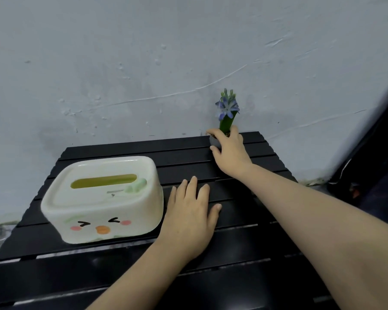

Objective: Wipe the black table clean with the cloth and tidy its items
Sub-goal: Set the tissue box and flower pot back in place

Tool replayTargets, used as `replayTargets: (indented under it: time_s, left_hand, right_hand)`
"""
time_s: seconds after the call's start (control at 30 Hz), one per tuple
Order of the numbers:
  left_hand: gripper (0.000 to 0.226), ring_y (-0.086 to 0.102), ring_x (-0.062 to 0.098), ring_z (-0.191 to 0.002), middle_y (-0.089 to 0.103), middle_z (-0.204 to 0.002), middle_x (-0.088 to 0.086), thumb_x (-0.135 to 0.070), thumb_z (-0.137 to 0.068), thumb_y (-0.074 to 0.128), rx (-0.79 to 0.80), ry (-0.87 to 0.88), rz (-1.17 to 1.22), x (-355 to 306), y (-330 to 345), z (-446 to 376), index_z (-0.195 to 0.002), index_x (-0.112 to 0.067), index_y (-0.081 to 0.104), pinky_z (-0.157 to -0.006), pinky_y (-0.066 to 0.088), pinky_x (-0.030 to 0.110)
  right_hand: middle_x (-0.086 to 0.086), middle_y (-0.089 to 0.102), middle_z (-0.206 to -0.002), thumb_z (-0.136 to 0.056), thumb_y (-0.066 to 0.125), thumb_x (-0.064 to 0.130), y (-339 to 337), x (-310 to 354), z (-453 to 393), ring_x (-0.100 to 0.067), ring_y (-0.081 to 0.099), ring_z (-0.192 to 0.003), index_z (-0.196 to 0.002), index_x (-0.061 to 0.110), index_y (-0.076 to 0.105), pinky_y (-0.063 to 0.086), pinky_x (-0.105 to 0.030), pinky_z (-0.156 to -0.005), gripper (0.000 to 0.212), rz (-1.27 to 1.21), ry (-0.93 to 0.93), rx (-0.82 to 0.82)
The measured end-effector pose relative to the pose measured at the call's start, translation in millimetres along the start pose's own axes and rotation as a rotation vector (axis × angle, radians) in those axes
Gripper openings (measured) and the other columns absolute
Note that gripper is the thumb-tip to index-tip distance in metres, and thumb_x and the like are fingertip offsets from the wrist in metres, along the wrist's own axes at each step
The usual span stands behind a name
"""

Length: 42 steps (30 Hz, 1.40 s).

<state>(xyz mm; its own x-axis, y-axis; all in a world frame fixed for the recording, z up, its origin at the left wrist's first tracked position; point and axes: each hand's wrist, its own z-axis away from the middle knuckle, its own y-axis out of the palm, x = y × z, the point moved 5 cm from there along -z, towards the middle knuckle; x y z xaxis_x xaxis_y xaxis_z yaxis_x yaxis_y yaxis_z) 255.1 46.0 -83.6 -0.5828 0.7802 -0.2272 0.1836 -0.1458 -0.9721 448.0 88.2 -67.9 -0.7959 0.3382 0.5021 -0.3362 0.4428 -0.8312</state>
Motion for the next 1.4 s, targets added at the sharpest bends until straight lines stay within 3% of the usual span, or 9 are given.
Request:
replayTargets:
  time_s: [0.23,0.5,0.8,0.97,1.4]
  left_hand:
    - [0.049,0.042,0.029,-0.137,0.048,-0.147,0.011,-0.05,-0.1,0.031,-0.145,0.101,0.053,-15.1,-26.8,25.6,-0.125,-0.016,0.058,-0.114,0.036,0.043]
    - [0.04,0.057,0.024,-0.108,0.06,-0.124,0.003,-0.044,-0.098,0.04,-0.205,0.095,0.075,-3.0,-60.4,100.7,-0.113,-0.016,0.063,-0.091,0.049,0.036]
    - [0.04,0.06,0.025,-0.104,0.062,-0.124,0.0,-0.045,-0.094,0.041,-0.189,-0.043,-0.008,42.6,-51.7,171.0,-0.11,-0.02,0.066,-0.084,0.053,0.041]
    - [0.038,0.061,0.024,-0.101,0.063,-0.121,-0.001,-0.044,-0.09,0.042,-0.181,-0.059,-0.05,51.4,-42.8,184.7,-0.108,-0.021,0.066,-0.081,0.055,0.037]
    - [0.038,0.061,0.021,-0.103,0.063,-0.12,-0.003,-0.043,-0.09,0.042,-0.17,-0.043,-0.044,50.2,-42.0,187.3,-0.112,-0.022,0.064,-0.081,0.055,0.035]
  right_hand:
    - [-0.009,0.037,-0.132,-0.092,0.064,0.021,-26.4,18.2,29.4,-0.033,0.045,-0.118,-0.127,0.032,0.055,0.043,-0.043,-0.106,0.038,-0.083,-0.09,0.034]
    - [-0.004,0.04,-0.136,-0.09,0.067,0.027,-43.1,73.5,110.6,-0.026,0.045,-0.124,-0.131,0.036,0.055,0.042,-0.042,-0.108,0.044,-0.095,-0.316,0.167]
    - [-0.006,0.038,-0.138,-0.093,0.067,0.028,-20.5,91.2,155.1,-0.025,0.043,-0.128,-0.135,0.034,0.055,0.04,-0.034,-0.108,0.045,-0.088,-0.278,0.289]
    - [-0.004,0.038,-0.137,-0.093,0.067,0.027,-10.9,89.6,160.8,-0.026,0.043,-0.129,-0.137,0.036,0.054,0.044,-0.043,-0.108,0.046,-0.11,-0.258,0.255]
    - [-0.001,0.033,-0.141,-0.092,0.067,0.037,-12.0,87.5,159.7,-0.026,0.042,-0.13,-0.142,0.047,0.043,0.041,-0.048,-0.11,0.056,-0.088,-0.237,0.259]
